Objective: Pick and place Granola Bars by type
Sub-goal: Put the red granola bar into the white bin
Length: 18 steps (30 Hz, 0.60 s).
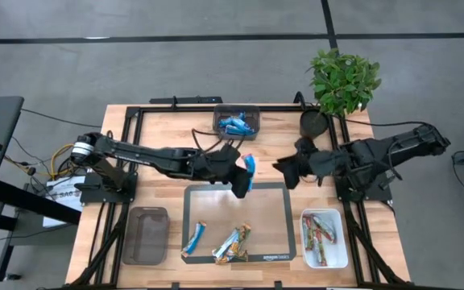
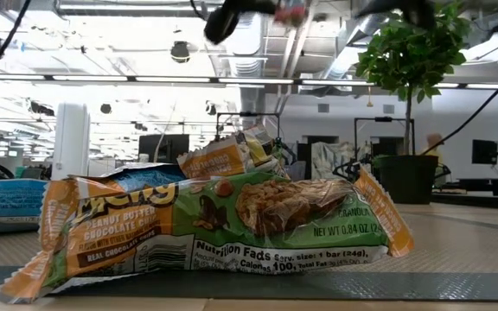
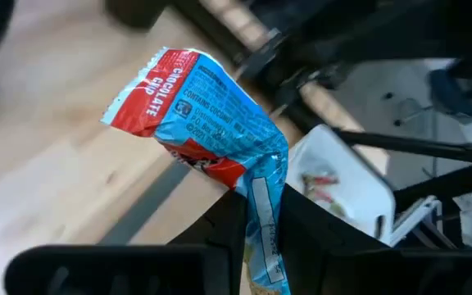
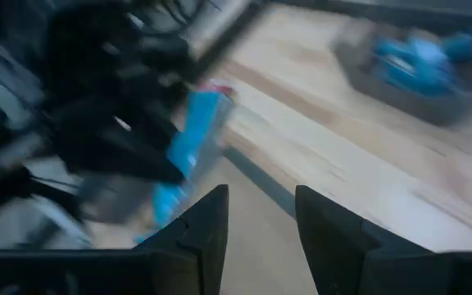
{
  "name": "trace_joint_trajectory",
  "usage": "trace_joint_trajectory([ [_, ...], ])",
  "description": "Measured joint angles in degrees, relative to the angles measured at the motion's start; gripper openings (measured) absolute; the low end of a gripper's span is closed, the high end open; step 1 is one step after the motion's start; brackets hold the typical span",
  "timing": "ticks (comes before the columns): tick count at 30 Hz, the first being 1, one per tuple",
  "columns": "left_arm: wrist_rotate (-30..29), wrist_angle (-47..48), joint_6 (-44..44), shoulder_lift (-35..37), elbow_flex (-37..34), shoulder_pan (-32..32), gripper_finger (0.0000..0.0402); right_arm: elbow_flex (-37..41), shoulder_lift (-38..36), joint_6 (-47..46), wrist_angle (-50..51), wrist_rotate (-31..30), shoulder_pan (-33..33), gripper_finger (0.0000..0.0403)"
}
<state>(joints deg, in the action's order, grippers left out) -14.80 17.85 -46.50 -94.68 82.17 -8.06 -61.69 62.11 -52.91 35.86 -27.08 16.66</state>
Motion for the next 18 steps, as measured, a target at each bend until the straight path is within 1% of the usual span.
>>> trace_joint_trajectory([
  [5,0.0,0.2,5.5,0.3,2.6,-0.6,0.0052,0.1,0.0,5.1,-10.1,5.8,-4.6,0.0134],
  [8,0.1,-0.3,7.7,0.3,3.3,-0.7,0.0052,0.1,0.0,7.1,-13.2,11.5,-7.2,0.0134],
  [11,1.0,-3.2,10.2,0.2,3.3,-0.7,0.0052,0.1,0.1,7.9,-15.1,16.8,-9.2,0.0138],
  [14,1.8,-6.7,11.7,0.2,3.3,-0.7,0.0052,0.1,1.0,8.0,-17.2,19.5,-10.4,0.0147],
  [18,3.0,-8.2,12.2,0.2,3.3,-0.6,0.0052,0.0,2.1,8.0,-21.0,22.1,-11.2,0.0161],
])
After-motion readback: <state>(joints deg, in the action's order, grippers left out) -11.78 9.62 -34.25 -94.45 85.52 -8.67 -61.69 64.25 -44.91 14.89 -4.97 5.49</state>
